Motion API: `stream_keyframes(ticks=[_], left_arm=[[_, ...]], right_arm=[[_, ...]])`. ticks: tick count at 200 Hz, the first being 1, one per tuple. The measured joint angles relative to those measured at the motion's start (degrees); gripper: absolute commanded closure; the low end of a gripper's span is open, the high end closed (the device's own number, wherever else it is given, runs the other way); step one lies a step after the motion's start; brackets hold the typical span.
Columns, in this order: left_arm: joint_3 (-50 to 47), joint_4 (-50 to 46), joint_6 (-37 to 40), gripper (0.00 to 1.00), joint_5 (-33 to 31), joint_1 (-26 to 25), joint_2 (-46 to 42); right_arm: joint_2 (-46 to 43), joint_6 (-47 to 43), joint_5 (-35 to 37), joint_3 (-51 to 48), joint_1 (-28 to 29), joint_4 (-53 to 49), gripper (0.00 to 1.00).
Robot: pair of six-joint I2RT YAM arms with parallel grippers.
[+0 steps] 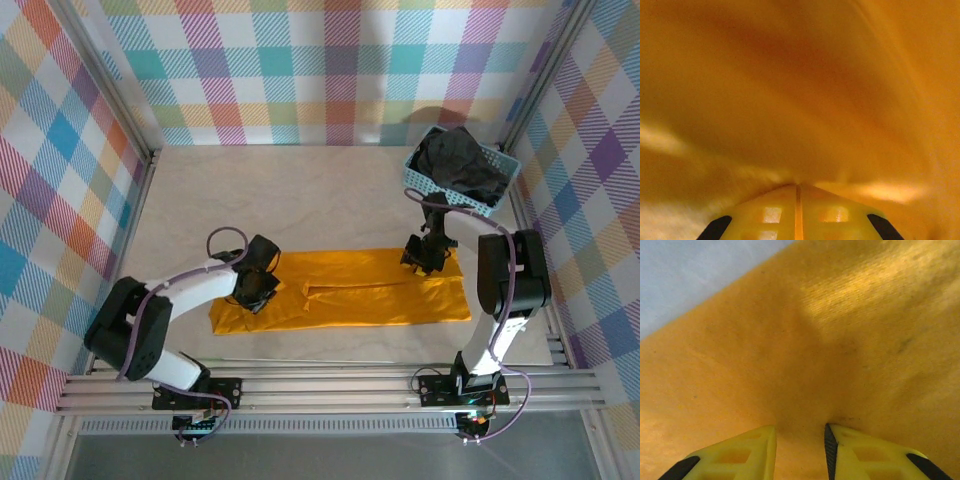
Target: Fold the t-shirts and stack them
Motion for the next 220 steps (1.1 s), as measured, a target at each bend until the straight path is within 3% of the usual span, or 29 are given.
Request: stream_keyframes(ticks=[29,71,111,145,168,189,220], left_arm=[[9.42,-1.11,5.57,0.91,-0.20,6.56,8.46],[36.24,-2.62,15.19,0.91,-0.04,12.98,29.22],[64.28,0.61,16.24,0.90,6.23,12.85,48.74],[88.35,5.33,13.05,0.88,12.17,10.25,65.07],[109.74,6.43,9.31,0.87,14.40,7.50,78.38],[114.49,9.09,6.14,0.82,15.04,6.10,82.09],[115.08,10.23,5.57,0.57,15.30,5.66,81.90]], right_arm=[[-2.25,1.09,-3.13,-3.61,0.09,1.31,0.67],[-6.32,6.62,-6.78,-9.29,5.42,2.43,0.67],[-9.92,17.31,-8.87,-14.29,16.06,7.87,0.68],[-10.19,27.47,-9.27,-15.26,23.61,14.34,0.68],[-7.23,33.09,-9.25,-12.52,28.33,16.11,0.68],[-3.76,35.60,-9.09,-8.68,30.88,16.65,0.68],[-1.90,36.48,-8.85,-6.36,31.65,18.38,0.62]])
